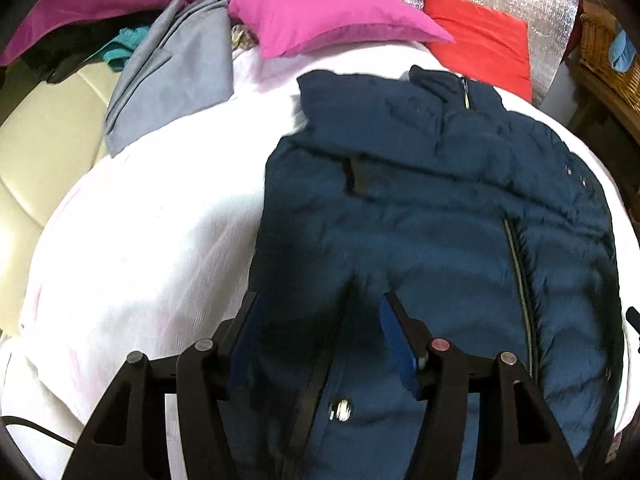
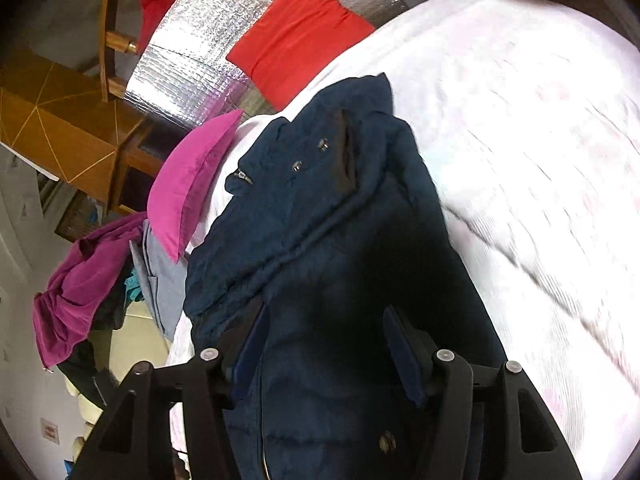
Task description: Fold large clothes
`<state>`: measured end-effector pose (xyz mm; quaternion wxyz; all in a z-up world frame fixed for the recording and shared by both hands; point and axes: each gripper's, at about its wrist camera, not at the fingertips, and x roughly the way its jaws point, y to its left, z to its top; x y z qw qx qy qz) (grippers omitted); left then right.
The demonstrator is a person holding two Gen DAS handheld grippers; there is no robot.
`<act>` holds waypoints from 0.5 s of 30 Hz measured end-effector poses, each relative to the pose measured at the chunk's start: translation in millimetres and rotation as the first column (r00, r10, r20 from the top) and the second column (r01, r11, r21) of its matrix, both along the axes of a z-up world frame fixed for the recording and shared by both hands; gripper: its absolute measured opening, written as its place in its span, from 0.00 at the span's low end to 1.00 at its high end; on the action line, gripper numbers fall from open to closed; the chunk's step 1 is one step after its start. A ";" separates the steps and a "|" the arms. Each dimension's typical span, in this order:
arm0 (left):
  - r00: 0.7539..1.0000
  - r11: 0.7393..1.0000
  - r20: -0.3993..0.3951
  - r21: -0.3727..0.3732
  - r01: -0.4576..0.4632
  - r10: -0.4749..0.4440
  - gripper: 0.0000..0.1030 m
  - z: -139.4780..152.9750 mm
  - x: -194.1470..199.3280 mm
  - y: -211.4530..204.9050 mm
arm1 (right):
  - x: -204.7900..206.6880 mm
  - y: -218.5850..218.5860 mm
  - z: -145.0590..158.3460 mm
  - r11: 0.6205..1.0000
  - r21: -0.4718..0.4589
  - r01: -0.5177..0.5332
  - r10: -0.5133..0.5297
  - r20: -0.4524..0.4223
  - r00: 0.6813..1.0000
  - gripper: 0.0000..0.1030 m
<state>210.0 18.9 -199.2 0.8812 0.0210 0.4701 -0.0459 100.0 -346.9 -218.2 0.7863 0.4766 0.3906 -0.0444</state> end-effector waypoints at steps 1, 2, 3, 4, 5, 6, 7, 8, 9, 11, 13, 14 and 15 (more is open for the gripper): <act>1.000 1.000 -0.002 0.002 0.001 -0.001 0.59 -1.1 -5.1 1.1 | -5.5 1.8 -0.5 1.000 0.006 0.002 -0.002 0.000 1.000 0.61; 1.000 1.000 -0.001 0.006 0.003 -0.003 0.59 -2.4 -11.0 2.3 | -12.8 4.4 -0.8 1.000 0.012 0.004 -0.004 0.001 1.000 0.61; 1.000 1.000 0.001 0.014 0.003 -0.003 0.59 -3.4 -17.1 3.8 | -17.6 6.1 -1.2 1.000 0.014 0.005 -0.005 0.002 1.000 0.61; 1.000 1.000 0.003 0.022 0.001 -0.001 0.59 -4.2 -22.9 5.5 | -22.5 9.1 -1.3 1.000 0.014 0.007 -0.007 0.002 1.000 0.61; 1.000 1.000 0.004 0.031 0.000 -0.001 0.59 -5.6 -28.6 6.7 | -29.3 11.5 -1.7 1.000 0.013 0.009 -0.009 0.000 1.000 0.61; 1.000 0.999 0.002 0.039 0.003 -0.003 0.60 -7.4 -34.5 7.7 | -34.2 12.7 -2.4 1.000 0.014 0.011 -0.011 -0.002 1.000 0.61; 1.000 0.999 0.000 0.045 0.004 -0.004 0.60 -9.4 -39.8 8.6 | -39.6 13.6 -3.4 1.000 0.018 0.014 -0.014 -0.003 1.000 0.61; 1.000 0.999 -0.003 0.052 0.005 -0.005 0.60 -12.1 -45.4 9.9 | -44.8 14.1 -4.4 1.000 0.023 0.019 -0.018 -0.004 1.000 0.61; 1.000 0.998 -0.009 0.061 0.007 -0.006 0.60 -15.0 -51.1 10.9 | -51.2 14.3 -5.3 0.999 0.029 0.026 -0.026 -0.005 1.000 0.61; 1.000 0.997 -0.016 0.073 0.012 -0.010 0.60 -20.6 -62.0 14.4 | -64.3 13.7 -6.5 0.998 0.039 0.043 -0.043 -0.005 0.999 0.61; 1.000 0.997 -0.013 0.080 0.009 -0.008 0.60 -22.7 -70.9 19.4 | -75.1 12.3 -5.8 0.998 0.039 0.058 -0.058 -0.002 0.998 0.61; 1.000 0.997 -0.010 0.082 0.006 -0.005 0.60 -23.0 -74.7 22.7 | -82.9 10.1 -4.2 0.997 0.034 0.074 -0.074 0.002 0.997 0.61; 1.000 0.996 -0.007 0.084 0.000 0.001 0.60 -23.6 -78.1 25.4 | -89.3 8.3 -3.1 0.996 0.025 0.086 -0.086 0.005 0.996 0.61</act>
